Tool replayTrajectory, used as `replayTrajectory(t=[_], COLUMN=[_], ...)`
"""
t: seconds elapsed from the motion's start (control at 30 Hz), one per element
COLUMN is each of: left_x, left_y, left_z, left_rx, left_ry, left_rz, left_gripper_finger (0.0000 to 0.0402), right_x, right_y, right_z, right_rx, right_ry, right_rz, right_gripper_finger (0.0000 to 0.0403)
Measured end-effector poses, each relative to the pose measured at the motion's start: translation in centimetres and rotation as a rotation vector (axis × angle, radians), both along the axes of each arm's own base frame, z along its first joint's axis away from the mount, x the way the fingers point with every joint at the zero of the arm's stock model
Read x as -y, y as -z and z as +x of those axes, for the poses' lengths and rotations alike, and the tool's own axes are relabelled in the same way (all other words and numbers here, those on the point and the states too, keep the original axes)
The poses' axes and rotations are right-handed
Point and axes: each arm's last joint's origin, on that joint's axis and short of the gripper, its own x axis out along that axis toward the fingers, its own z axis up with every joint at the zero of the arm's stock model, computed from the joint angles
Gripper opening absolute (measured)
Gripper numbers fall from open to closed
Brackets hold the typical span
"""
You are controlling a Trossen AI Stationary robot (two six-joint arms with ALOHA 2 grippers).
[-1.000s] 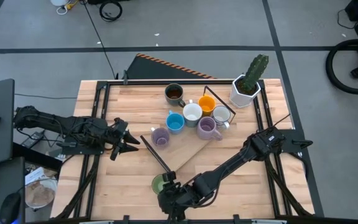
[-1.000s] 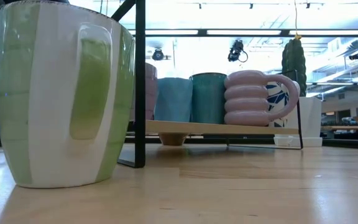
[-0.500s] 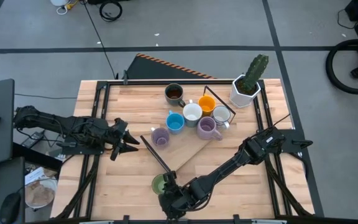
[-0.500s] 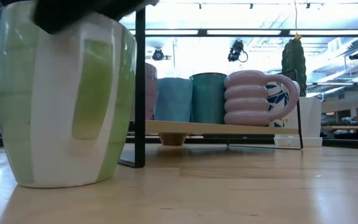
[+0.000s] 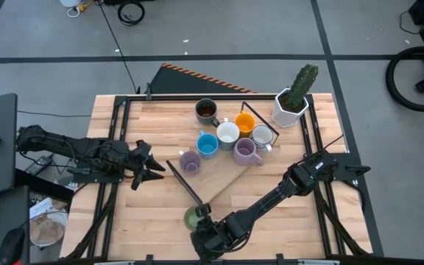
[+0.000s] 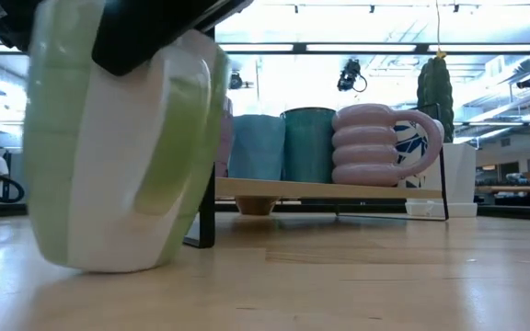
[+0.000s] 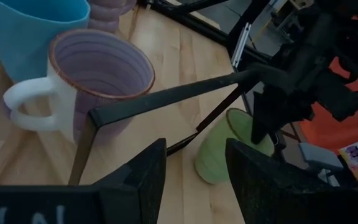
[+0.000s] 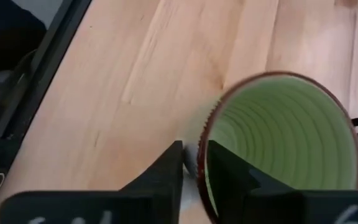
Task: Place coffee mugs
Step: Put the green mug on the shelf
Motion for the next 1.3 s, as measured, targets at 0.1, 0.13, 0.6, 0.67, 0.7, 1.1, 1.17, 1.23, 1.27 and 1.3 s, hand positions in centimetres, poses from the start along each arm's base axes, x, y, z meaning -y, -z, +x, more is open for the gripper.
replayTrajectory(t=[0.1,0.13,0.6,0.67,0.7,1.1,1.17,1.23,1.27,1.3], left_x=[0.0,0.0,0.0,0.0,0.0,-0.1,-0.1,-0.1,-0.1,-0.1], left_y=[0.0,0.0,-0.4,-0.4,-0.4,-0.5,-0.5,-0.5,-0.5,-0.5], left_z=[0.0,0.0,-0.7,-0.7,-0.7,-0.6,-0.6,-0.6,-0.6,-0.6], left_rx=[0.000,-0.002,0.023,0.020,0.022,0.050,0.050,0.048,0.048,0.048], left_ry=[0.002,0.011,0.046,0.041,0.041,0.022,0.023,0.024,0.024,0.024], left_rz=[-0.001,-0.005,-0.024,-0.034,-0.035,0.011,0.015,0.016,0.016,0.016], left_gripper_finger=[0.0172,0.0172,0.0172,0.0172,0.0172,0.0172,0.0172,0.0172,0.0172,0.0172], right_x=[-0.1,-0.2,0.5,0.9,1.2,7.1,8.1,9.1,9.6,10.0], right_y=[0.0,-0.2,-7.3,-8.1,-8.2,-9.5,-10.1,-10.2,-10.2,-10.1], right_z=[-0.1,-0.3,-6.0,-6.6,-6.7,-4.8,-4.5,-4.2,-4.2,-4.1], right_rx=[-0.019,-0.040,-0.303,-0.321,-0.334,-0.398,-0.383,-0.395,-0.406,-0.416], right_ry=[-0.021,-0.032,-0.074,-0.075,-0.072,-0.083,-0.091,-0.091,-0.089,-0.083], right_rz=[0.008,0.008,0.021,0.012,0.004,-0.029,-0.018,-0.007,-0.004,-0.002], right_gripper_finger=[0.0054,0.0045,0.0023,0.0023,0.0023,0.0023,0.0023,0.0023,0.0023,0.0023])
